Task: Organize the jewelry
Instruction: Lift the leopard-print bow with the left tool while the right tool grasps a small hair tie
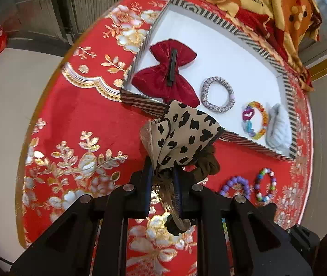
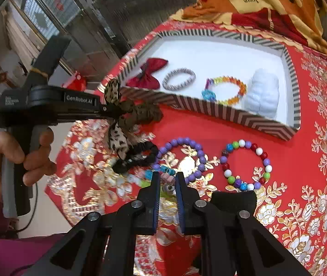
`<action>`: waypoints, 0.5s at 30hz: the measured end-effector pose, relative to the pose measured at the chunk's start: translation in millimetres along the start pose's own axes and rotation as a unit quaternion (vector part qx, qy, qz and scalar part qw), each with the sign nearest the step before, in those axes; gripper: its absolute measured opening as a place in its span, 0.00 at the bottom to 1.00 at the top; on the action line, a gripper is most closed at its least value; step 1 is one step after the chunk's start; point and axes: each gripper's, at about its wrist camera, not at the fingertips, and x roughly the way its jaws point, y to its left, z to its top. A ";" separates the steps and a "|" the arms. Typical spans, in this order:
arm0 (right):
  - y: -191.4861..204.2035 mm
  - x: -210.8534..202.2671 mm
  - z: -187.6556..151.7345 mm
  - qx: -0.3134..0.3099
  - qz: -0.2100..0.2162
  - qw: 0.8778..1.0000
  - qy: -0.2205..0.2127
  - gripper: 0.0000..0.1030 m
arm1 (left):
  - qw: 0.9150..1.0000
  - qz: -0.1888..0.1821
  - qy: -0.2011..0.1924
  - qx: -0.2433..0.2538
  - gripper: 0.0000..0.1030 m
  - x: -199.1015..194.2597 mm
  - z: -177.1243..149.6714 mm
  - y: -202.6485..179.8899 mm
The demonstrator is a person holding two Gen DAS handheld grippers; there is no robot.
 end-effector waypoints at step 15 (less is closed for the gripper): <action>4.7 -52.1 14.2 -0.006 0.028 0.998 -0.050 0.12 | 0.999 -0.031 -0.042 0.003 0.14 -60.8 -10.2 0.1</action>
